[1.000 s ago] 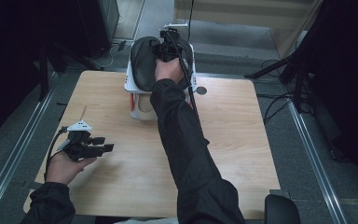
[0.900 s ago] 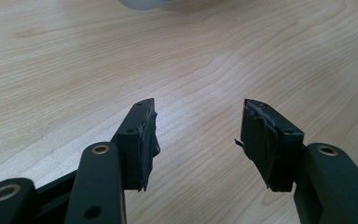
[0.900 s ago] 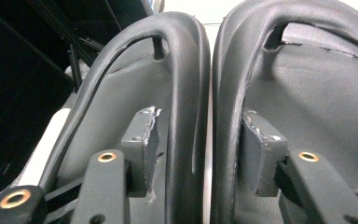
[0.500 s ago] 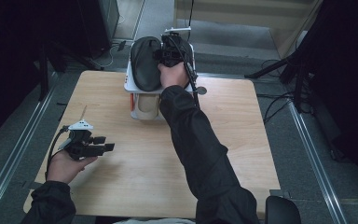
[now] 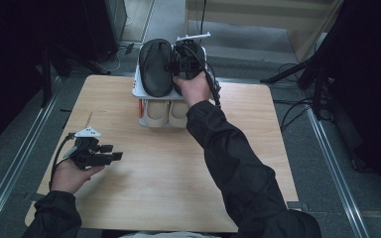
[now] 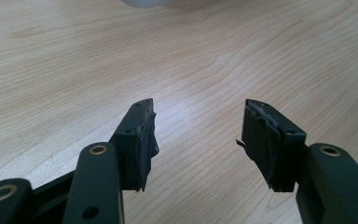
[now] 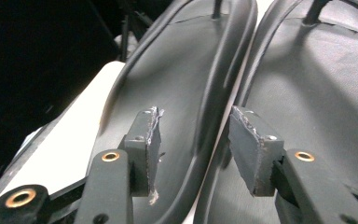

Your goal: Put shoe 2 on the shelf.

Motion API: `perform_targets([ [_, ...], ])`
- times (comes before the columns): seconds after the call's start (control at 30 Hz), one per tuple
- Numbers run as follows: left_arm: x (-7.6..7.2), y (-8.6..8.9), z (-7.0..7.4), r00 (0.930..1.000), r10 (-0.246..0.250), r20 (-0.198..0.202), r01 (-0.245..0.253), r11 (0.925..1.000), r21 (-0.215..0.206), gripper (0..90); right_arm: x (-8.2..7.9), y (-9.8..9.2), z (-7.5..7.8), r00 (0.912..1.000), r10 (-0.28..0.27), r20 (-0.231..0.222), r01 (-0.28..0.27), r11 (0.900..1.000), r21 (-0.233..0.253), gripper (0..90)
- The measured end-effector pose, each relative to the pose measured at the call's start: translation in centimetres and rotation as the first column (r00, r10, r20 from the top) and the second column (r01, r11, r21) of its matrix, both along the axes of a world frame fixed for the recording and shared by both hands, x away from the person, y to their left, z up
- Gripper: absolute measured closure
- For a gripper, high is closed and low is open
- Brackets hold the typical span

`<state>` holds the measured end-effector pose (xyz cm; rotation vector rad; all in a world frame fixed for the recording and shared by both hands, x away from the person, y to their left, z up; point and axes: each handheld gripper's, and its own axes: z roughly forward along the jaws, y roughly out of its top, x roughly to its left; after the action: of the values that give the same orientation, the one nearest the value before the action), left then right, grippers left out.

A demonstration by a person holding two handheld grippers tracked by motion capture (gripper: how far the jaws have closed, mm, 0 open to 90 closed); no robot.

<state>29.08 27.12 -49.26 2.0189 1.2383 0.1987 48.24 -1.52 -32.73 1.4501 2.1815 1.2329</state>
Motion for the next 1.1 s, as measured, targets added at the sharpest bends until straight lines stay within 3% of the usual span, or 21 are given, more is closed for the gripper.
perform_targets([
  [0.23, 0.2, -0.2, 0.0, 1.0000, 0.007, 0.003, -0.007, 1.0000, -0.003, 43.6, -2.3, -1.1, 0.4, 0.9929, 0.119, -0.005, -0.119, 0.993, 0.009, 55.1],
  [0.33, 0.3, -0.2, 0.0, 1.0000, 0.006, -0.001, -0.006, 1.0000, -0.006, 43.4, -3.5, -1.7, 0.4, 0.9888, 0.148, 0.023, -0.148, 0.989, 0.017, 57.0],
  [0.47, 0.4, -0.2, -0.1, 0.9999, 0.006, -0.012, -0.007, 0.9999, -0.009, 43.3, -4.9, -2.6, -0.4, 0.9815, 0.190, 0.022, -0.191, 0.981, 0.044, 57.0],
  [0.6, 0.5, -0.3, -0.1, 1.0000, 0.002, -0.006, -0.002, 1.0000, -0.006, 43.2, -6.3, -3.1, -1.2, 0.9710, 0.238, 0.025, -0.238, 0.971, 0.022, 57.1],
  [0.73, 0.5, -0.5, -0.1, 0.9999, 0.004, -0.010, -0.004, 1.0000, -0.006, 43.2, -7.8, -3.7, -1.9, 0.9631, 0.267, 0.035, -0.268, 0.963, 0.031, 57.7],
  [1.1, 0.6, -0.5, -0.2, 0.9999, 0.000, -0.011, 0.000, 1.0000, 0.002, 43.1, -10.3, -4.8, -4.8, 0.9262, 0.377, 0.010, -0.377, 0.925, 0.042, 56.8],
])
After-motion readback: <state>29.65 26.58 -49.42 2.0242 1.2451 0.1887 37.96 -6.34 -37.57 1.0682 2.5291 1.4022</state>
